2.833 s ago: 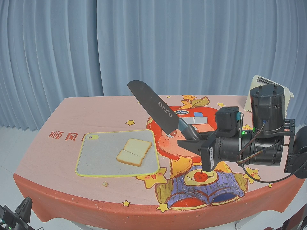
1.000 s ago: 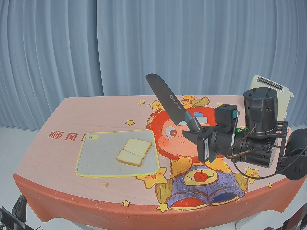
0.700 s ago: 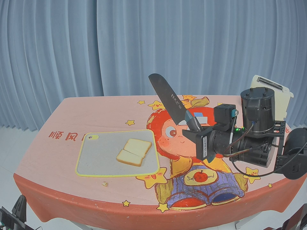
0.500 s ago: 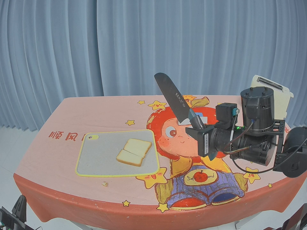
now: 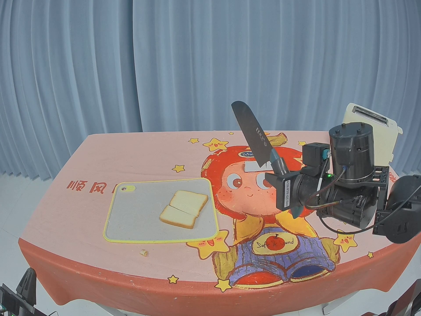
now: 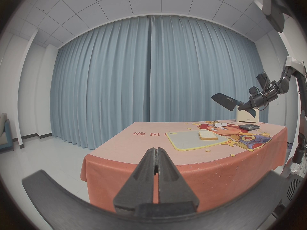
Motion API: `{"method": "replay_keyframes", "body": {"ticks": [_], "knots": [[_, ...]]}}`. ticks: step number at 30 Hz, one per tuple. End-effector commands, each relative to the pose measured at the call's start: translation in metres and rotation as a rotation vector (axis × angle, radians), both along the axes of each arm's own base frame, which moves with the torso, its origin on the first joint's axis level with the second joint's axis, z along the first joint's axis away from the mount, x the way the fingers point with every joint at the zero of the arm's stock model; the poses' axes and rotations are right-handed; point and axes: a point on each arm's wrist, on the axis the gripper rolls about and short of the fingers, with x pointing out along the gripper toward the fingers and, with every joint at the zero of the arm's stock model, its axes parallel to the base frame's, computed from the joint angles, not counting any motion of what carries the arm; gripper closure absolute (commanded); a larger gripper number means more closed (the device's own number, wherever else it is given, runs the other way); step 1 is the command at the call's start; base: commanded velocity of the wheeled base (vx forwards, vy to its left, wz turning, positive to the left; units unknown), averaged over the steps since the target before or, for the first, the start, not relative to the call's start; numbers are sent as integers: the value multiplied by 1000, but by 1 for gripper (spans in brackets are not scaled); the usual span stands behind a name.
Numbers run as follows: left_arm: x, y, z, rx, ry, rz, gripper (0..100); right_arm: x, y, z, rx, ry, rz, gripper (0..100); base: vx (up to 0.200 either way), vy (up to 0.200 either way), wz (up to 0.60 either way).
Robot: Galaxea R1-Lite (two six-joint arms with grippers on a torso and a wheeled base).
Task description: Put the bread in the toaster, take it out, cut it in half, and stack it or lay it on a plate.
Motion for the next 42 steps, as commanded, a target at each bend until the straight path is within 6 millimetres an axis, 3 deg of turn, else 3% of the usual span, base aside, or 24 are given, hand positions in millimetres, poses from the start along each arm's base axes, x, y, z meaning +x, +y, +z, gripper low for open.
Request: {"method": "replay_keyframes", "body": {"ticks": [1,12,42], "knots": [[1,0,-5,0,20,0,100,1,-4,0,6,1,-15,100,0,0,0],[1,0,-5,0,20,0,100,6,-22,3,15,-2,-61,100,0,0,0],[1,0,-5,0,20,0,100,27,-35,-13,-1,59,-90,100,0,0,0]]}}
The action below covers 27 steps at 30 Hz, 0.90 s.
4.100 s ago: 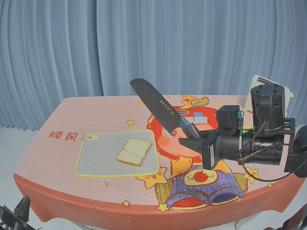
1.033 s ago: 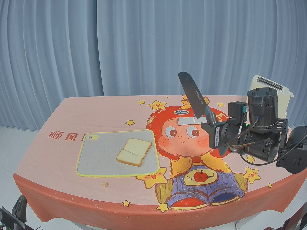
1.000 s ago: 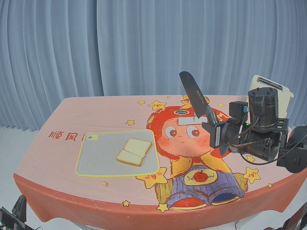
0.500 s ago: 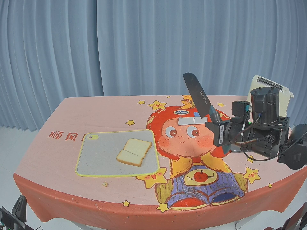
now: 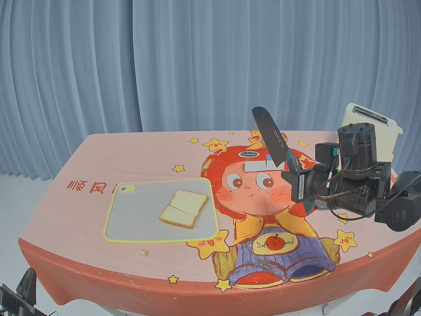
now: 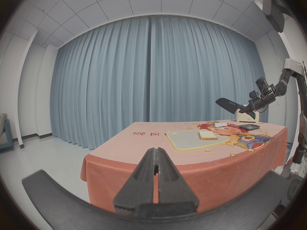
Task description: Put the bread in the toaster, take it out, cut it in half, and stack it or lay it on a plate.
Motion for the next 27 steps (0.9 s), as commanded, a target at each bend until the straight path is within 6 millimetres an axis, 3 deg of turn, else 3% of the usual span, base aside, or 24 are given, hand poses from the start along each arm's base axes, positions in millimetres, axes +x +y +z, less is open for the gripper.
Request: {"method": "replay_keyframes", "body": {"ticks": [1,18,27], "knots": [[1,0,-5,0,19,0,100,5,-5,-2,-1,10,-13,100,0,0,0],[1,0,-5,0,19,0,100,22,-10,-22,-25,70,-40,100,0,0,0],[1,0,-5,0,19,0,100,14,-13,-27,-65,134,-36,100,0,0,0]]}}
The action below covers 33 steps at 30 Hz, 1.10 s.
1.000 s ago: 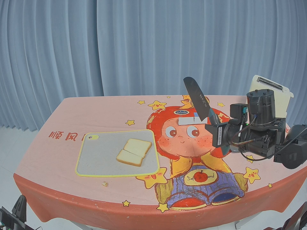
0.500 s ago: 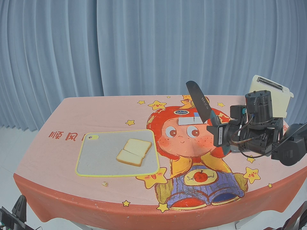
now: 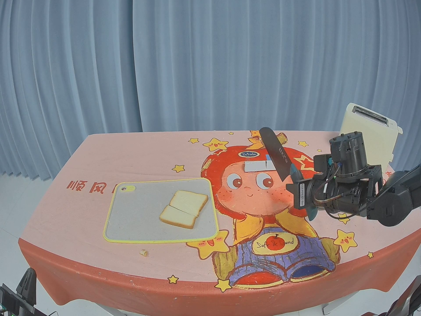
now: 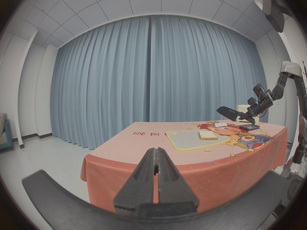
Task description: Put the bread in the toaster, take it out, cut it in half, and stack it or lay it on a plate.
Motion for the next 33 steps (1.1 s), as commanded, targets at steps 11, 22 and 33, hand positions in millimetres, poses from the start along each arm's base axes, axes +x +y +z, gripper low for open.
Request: {"method": "replay_keyframes", "body": {"ticks": [11,22,33], "knots": [[1,0,-5,0,19,0,100,-7,-3,-3,-32,57,1,100,0,0,0],[1,0,-5,0,19,0,100,-3,-2,-14,-39,91,-10,100,0,0,0],[1,0,-5,-2,19,0,100,-1,-1,-18,-46,101,-11,100,0,0,0]]}}
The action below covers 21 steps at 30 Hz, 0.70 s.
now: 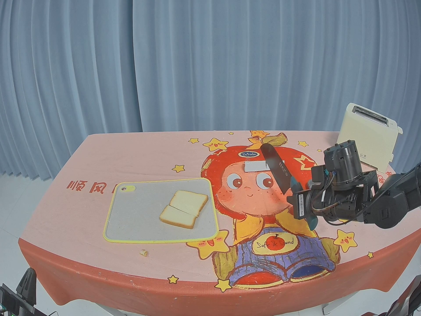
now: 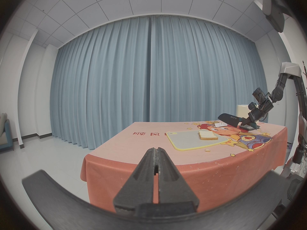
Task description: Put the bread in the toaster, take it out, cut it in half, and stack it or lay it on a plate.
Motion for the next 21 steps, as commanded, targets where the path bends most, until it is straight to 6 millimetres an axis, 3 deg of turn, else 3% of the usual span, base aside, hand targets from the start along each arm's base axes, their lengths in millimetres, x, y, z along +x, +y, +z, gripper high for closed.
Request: {"method": "replay_keyframes", "body": {"ticks": [1,21], "knots": [[1,0,-5,0,19,1,100,1,1,-3,-5,7,-1,100,0,0,0],[1,0,-5,0,19,1,100,5,2,-6,-1,8,-9,100,0,0,0]]}}
